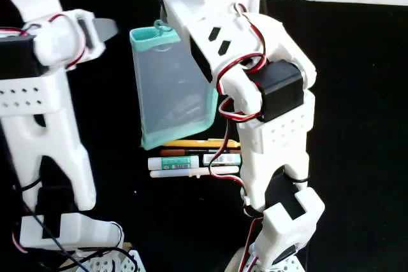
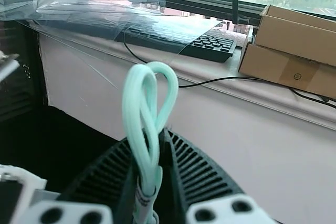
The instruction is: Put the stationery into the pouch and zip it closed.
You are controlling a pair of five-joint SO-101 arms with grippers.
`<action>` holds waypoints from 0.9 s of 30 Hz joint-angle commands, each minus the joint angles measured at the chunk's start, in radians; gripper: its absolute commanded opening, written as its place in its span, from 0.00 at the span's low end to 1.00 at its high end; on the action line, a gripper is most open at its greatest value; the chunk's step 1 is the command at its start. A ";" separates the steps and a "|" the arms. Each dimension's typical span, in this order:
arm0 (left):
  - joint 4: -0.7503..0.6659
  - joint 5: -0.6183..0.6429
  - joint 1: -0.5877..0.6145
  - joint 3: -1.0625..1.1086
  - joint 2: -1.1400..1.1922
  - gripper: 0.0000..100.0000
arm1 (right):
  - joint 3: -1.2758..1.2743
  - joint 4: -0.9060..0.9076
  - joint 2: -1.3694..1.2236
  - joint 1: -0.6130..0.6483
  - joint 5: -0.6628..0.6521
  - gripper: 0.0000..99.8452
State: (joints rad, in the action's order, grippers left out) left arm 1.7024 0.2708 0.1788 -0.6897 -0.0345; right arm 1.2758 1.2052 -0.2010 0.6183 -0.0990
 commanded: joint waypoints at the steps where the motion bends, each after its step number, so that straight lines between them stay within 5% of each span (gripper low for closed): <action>1: -0.002 0.060 -0.070 -0.030 -0.001 0.29 | 0.010 0.004 0.005 -0.005 0.008 0.01; 16: 0.028 0.100 -0.093 -0.019 -0.001 0.29 | 0.010 0.005 0.005 -0.005 0.008 0.01; 27: 0.026 0.098 -0.134 0.231 -0.013 0.29 | 0.012 0.005 0.008 -0.005 0.008 0.01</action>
State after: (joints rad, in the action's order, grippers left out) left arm 1.7131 0.3690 0.0713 -0.4994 -0.0499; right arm 1.2758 1.2083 -0.2010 0.6183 -0.0990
